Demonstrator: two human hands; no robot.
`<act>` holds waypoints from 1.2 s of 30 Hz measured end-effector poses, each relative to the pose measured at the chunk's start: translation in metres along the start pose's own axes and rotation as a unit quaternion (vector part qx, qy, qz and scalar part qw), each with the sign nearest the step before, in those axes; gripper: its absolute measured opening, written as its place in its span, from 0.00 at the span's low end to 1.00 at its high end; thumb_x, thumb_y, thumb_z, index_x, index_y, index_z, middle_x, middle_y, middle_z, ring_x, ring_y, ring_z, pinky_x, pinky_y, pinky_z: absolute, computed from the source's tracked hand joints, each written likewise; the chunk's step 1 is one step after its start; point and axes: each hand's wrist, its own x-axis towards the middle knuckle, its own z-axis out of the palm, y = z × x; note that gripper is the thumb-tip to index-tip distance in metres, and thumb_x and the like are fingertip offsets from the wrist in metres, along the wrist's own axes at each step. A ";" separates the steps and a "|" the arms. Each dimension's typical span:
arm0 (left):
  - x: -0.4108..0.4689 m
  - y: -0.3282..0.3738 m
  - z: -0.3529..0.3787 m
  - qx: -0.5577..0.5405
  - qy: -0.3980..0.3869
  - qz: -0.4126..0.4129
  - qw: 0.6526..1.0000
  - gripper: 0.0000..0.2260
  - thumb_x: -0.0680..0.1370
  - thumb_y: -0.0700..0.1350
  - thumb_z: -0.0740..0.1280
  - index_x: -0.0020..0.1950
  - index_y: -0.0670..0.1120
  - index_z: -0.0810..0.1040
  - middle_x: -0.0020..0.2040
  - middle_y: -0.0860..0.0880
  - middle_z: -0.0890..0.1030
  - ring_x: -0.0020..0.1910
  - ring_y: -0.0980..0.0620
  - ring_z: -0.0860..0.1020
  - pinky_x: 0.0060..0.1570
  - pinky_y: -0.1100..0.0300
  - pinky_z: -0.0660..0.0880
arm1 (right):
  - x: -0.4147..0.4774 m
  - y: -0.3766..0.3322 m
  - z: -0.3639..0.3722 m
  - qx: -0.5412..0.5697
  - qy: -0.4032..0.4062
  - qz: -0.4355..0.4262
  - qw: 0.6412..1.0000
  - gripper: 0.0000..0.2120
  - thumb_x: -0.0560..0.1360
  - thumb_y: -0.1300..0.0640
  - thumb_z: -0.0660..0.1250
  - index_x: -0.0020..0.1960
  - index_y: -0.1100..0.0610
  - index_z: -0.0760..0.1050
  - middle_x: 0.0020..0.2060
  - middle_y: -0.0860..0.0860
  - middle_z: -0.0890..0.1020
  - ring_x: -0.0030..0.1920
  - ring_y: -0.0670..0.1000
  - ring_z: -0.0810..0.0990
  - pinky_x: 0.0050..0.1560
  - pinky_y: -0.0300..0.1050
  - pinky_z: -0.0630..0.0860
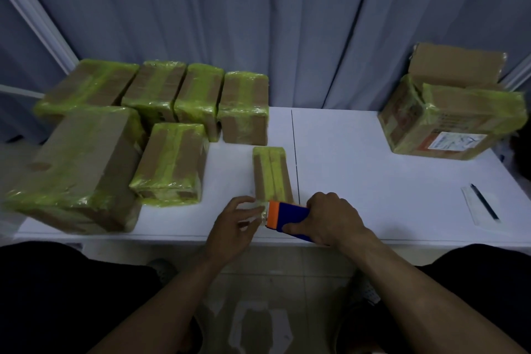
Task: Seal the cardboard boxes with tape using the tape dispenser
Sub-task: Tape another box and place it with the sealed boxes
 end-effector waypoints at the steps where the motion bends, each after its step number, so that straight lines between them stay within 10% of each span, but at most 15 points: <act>1: 0.001 -0.002 -0.001 0.022 -0.019 0.019 0.999 0.15 0.76 0.50 0.70 0.63 0.50 0.82 0.67 0.58 0.73 0.61 0.62 0.75 0.57 0.71 0.74 | 0.000 0.000 0.000 0.001 -0.001 -0.001 1.000 0.39 0.66 0.29 0.75 0.67 0.54 0.75 0.55 0.50 0.85 0.50 0.51 0.84 0.48 0.44 0.81; 8: 0.014 -0.017 -0.012 0.167 -0.038 0.106 0.979 0.17 0.75 0.55 0.68 0.63 0.57 0.81 0.68 0.59 0.76 0.68 0.59 0.73 0.67 0.57 0.73 | -0.001 0.006 0.002 0.018 -0.009 -0.005 1.000 0.39 0.66 0.29 0.75 0.65 0.55 0.76 0.55 0.50 0.84 0.49 0.50 0.84 0.44 0.41 0.78; 27: 0.019 -0.014 0.005 0.287 0.036 0.217 0.932 0.15 0.72 0.47 0.78 0.57 0.49 0.85 0.56 0.54 0.85 0.50 0.55 0.82 0.48 0.62 0.78 | -0.015 0.026 -0.012 0.046 -0.023 -0.014 0.999 0.36 0.64 0.27 0.75 0.60 0.54 0.78 0.52 0.49 0.85 0.46 0.47 0.83 0.46 0.42 0.82; 36: 0.019 -0.023 0.007 0.271 0.037 0.222 0.936 0.16 0.70 0.45 0.79 0.57 0.45 0.85 0.53 0.48 0.85 0.51 0.51 0.84 0.54 0.58 0.78 | -0.017 0.039 -0.025 0.025 -0.015 0.022 0.999 0.33 0.61 0.28 0.77 0.53 0.53 0.78 0.41 0.46 0.78 0.43 0.48 0.81 0.36 0.40 0.75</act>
